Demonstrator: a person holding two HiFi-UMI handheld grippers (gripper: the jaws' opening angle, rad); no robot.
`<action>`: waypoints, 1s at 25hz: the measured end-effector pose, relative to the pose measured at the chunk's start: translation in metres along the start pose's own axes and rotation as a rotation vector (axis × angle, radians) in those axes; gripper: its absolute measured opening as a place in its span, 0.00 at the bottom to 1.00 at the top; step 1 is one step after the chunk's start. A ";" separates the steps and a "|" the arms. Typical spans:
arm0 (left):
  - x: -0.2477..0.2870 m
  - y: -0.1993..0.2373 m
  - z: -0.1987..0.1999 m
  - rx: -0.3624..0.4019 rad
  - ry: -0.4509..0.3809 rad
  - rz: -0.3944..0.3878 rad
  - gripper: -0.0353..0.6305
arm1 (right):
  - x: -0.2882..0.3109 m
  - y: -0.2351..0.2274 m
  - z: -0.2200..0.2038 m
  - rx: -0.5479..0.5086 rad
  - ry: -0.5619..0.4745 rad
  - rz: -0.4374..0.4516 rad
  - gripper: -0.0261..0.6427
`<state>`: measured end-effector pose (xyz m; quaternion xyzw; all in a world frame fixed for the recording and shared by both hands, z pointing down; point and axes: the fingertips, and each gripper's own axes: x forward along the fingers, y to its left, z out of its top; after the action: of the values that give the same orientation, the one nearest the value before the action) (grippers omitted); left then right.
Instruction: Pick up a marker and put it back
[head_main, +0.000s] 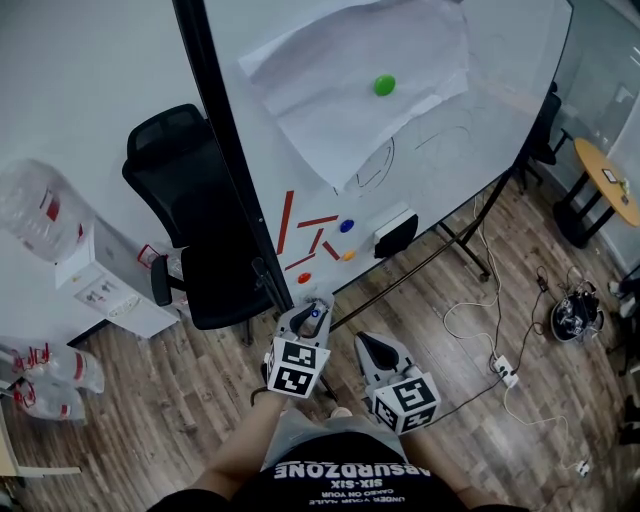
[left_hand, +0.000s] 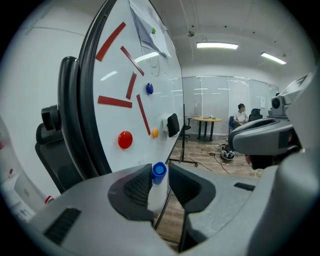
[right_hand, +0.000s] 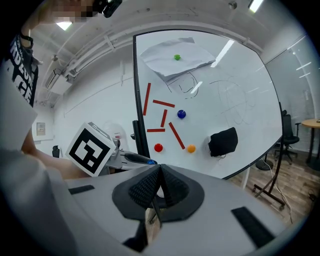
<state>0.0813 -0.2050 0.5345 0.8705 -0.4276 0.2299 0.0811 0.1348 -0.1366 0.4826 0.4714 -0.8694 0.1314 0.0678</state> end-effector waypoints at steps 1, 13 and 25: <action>0.001 0.000 -0.001 -0.001 0.002 0.008 0.19 | 0.000 -0.001 -0.001 0.001 0.002 0.000 0.03; -0.009 0.011 0.008 -0.031 -0.027 0.088 0.28 | 0.002 0.001 -0.009 0.004 0.014 0.031 0.03; -0.042 0.008 0.023 -0.056 -0.113 0.139 0.28 | 0.006 0.003 -0.006 -0.006 0.008 0.061 0.03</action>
<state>0.0608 -0.1876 0.4941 0.8477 -0.4970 0.1737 0.0651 0.1286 -0.1379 0.4892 0.4440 -0.8835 0.1327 0.0687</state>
